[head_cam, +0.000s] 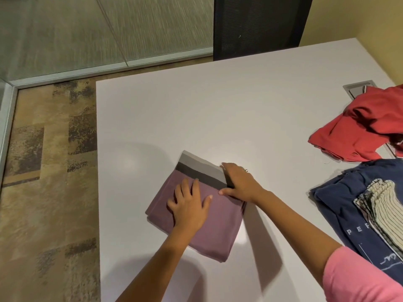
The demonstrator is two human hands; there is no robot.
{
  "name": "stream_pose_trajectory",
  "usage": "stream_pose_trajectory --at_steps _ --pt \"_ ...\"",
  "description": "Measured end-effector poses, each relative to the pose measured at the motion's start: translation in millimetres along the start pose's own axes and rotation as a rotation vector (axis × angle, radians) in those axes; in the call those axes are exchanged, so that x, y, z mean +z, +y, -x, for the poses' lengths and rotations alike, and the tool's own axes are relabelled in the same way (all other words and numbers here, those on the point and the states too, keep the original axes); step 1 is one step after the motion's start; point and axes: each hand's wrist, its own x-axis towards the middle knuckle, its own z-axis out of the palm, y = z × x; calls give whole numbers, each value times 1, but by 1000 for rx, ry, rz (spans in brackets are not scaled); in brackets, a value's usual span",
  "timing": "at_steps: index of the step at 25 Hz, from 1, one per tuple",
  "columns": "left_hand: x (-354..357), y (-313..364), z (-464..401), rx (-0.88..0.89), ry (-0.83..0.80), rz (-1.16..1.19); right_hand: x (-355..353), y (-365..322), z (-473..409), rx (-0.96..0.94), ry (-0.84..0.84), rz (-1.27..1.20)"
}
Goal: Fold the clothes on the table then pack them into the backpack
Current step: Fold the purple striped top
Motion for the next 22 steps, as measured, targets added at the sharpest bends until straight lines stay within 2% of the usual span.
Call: stream_pose_trajectory --at_steps 1,3,6,9,11,13,15,17,19,22 --pt "-5 -3 -12 58 67 -6 -5 4 2 53 27 -59" --pt "-21 -7 -43 251 37 1 -15 5 7 145 20 -199" --pt "-52 5 -93 533 -291 -173 -21 1 9 265 -120 -272" --pt "-69 24 -119 611 -524 -435 -17 -5 8 303 -187 -280" --pt "-75 31 -121 603 -573 -518 -17 -11 10 295 -212 -311" --pt "-84 28 -116 600 -593 -501 -23 -19 14 251 -203 -296" --pt "-101 19 -109 557 -575 -404 -36 -31 16 185 -140 -213" --pt "-125 11 -103 498 -477 -291 -55 -43 17 133 3 -109" --pt "-150 4 -98 470 -312 -211 -82 -58 19 95 186 -17" --pt "-175 1 -86 476 28 -129 -119 -77 27 20 410 68"
